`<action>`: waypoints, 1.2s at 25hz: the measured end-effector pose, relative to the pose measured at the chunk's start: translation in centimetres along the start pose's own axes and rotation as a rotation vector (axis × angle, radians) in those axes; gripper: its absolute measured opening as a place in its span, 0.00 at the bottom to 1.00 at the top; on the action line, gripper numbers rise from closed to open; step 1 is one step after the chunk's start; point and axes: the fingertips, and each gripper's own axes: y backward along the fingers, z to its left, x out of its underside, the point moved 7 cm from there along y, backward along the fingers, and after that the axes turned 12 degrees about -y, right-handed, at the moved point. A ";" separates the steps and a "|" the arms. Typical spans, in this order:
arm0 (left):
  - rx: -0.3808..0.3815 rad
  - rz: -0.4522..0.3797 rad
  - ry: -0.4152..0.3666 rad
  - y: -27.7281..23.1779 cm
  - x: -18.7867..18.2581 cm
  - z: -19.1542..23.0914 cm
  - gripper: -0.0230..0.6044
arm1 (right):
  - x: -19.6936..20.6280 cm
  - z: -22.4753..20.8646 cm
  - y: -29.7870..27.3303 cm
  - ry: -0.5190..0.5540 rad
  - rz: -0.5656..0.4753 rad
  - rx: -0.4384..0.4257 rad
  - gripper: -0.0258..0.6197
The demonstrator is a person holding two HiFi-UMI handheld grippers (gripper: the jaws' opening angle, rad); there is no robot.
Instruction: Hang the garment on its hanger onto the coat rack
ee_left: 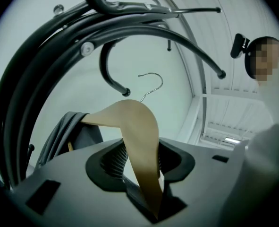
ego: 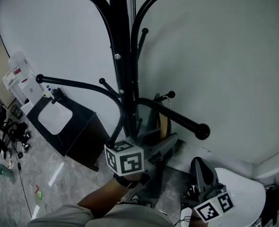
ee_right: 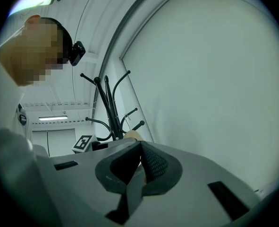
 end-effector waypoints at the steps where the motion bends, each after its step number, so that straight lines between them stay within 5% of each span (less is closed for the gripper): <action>1: -0.012 -0.015 0.017 0.0 0.0 0.4 0.30 | -0.2 -0.2 -0.1 0.001 0.005 -0.002 0.06; 19: -0.154 -0.015 0.147 1.0 3.3 4.8 0.30 | 0.4 -1.3 -1.6 -0.009 0.070 -0.043 0.06; 30: -0.177 -0.008 0.052 1.8 3.2 5.3 0.38 | 2.1 -0.3 -2.1 -0.017 0.118 -0.079 0.06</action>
